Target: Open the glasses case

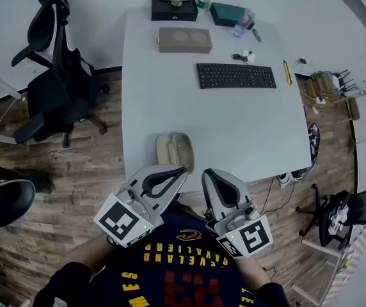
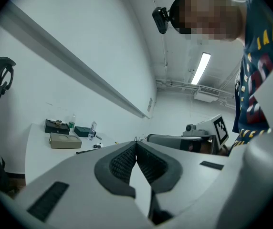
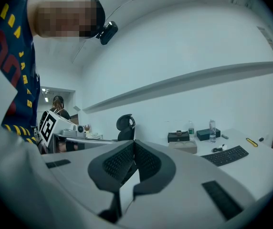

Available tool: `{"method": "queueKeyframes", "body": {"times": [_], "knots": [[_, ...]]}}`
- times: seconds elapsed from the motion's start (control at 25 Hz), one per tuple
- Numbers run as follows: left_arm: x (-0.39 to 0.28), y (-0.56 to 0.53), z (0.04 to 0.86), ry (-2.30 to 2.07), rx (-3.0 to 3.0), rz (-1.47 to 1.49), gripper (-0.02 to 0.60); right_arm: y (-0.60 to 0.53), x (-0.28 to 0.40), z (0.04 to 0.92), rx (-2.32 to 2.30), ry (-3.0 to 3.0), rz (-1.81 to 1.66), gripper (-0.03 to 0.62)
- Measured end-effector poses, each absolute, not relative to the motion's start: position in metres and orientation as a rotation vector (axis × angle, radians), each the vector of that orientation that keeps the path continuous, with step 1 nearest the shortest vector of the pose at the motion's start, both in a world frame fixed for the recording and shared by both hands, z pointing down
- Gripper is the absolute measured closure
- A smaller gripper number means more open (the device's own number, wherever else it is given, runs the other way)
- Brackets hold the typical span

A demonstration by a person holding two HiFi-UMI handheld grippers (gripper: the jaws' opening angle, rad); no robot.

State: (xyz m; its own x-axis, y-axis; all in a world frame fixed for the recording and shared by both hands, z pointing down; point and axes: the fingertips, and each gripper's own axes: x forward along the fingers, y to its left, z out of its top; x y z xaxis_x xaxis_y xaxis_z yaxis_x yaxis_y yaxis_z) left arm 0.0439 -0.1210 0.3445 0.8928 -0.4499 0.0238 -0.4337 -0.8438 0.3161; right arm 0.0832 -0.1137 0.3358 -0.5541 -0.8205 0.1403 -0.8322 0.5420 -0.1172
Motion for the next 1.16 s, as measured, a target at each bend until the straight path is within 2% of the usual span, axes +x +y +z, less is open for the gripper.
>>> {"method": "queueKeyframes", "body": {"times": [1.16], "knots": [[0.048, -0.126, 0.359, -0.677, 2.742, -0.005, 0.568, -0.117, 0.087, 0.349, 1.412, -2.704, 0.335, 0.577]]}}
